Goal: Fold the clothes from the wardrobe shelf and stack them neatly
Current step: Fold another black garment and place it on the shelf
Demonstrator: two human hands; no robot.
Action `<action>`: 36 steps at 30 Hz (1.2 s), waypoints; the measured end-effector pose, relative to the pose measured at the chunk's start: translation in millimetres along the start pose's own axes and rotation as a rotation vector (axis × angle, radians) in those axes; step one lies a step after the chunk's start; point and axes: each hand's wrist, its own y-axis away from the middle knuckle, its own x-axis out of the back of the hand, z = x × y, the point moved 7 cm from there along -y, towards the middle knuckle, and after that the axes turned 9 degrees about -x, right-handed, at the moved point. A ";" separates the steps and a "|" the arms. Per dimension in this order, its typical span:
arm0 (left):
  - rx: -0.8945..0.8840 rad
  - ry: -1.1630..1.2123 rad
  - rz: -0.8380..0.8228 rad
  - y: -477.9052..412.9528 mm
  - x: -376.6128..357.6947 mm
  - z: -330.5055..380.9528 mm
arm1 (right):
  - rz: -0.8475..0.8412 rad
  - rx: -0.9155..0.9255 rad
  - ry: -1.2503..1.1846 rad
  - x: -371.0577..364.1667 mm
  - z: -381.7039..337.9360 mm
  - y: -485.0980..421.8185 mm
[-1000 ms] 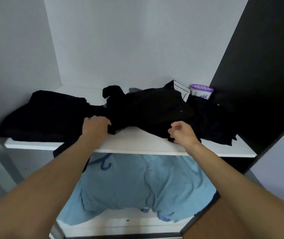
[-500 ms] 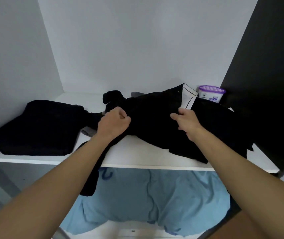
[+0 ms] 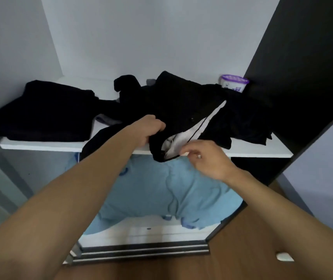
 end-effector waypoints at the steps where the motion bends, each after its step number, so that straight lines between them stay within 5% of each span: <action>1: 0.014 0.022 -0.007 8.8 2.4 -6.4 | 0.146 -0.050 0.011 9.5 7.6 8.8; 3: 0.023 0.038 -0.022 28.2 8.1 -13.7 | 0.308 -0.123 0.137 17.3 17.4 24.4; 6: 0.069 0.091 -0.062 53.8 13.5 -21.9 | 0.130 -0.260 0.588 0.4 35.8 31.5; 9: 0.090 0.093 -0.126 78.5 19.2 -21.8 | 0.170 -0.280 0.679 -25.8 36.7 29.5; 12: 0.138 0.179 0.008 181.9 59.2 -37.3 | 0.208 -0.056 0.529 -50.8 -31.5 71.7; 18: 0.218 0.111 -0.073 215.6 46.9 -36.4 | 0.046 -0.046 0.050 -52.8 -27.6 77.9; 23: 0.142 -0.489 -0.100 281.0 19.6 -65.7 | -0.078 -0.111 -0.381 -42.1 -21.0 153.8; 29: 0.206 -0.849 -0.314 353.9 -77.2 -119.8 | -0.099 -0.252 -0.354 -28.4 28.8 245.2; 36: 0.172 -1.066 -0.061 399.3 -106.2 -127.5 | -0.108 -0.284 -0.201 -20.3 72.7 313.5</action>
